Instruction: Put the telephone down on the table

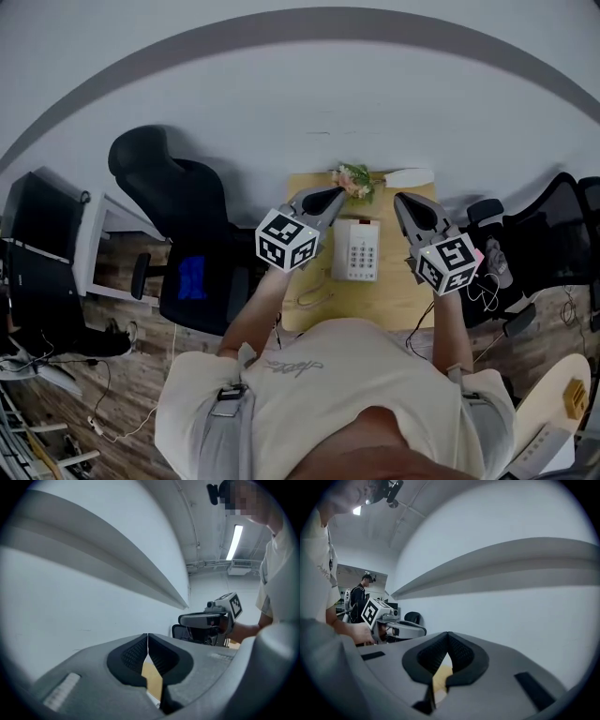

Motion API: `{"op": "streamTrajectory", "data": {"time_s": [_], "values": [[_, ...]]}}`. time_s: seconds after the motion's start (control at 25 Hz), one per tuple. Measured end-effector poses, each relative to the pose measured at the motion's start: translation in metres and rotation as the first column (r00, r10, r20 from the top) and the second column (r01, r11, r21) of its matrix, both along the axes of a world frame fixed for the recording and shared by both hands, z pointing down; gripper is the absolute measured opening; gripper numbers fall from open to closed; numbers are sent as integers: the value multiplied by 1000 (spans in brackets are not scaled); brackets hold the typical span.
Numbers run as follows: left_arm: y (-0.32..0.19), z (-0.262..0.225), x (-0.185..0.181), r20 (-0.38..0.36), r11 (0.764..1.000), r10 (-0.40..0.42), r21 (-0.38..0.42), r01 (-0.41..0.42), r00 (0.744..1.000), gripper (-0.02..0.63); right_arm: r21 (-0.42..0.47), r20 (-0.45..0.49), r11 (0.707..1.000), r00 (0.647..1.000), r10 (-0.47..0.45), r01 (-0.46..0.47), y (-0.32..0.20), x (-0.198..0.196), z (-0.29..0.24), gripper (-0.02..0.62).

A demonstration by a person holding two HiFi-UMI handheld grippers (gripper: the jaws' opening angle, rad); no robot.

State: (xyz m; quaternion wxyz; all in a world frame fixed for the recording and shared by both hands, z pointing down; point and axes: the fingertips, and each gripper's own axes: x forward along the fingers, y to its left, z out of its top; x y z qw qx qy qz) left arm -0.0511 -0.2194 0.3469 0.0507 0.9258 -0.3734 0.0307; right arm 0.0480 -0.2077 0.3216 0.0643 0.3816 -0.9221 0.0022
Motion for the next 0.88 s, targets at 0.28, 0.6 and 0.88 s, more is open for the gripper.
{"op": "streamTrajectory", "data": {"time_s": [0.28, 0.6, 0.88], "values": [[0, -23, -17, -28, 998, -52, 40, 53, 998, 18, 65, 6, 998, 1000, 12, -12, 4, -1, -28, 2], [0, -52, -30, -26, 990, -93, 107, 95, 995, 18, 111, 23, 994, 999, 22, -24, 11, -1, -51, 2], [6, -57, -31, -37, 985, -104, 131, 108, 994, 18, 120, 22, 992, 999, 46, -48, 12, 8, -48, 2]]}}
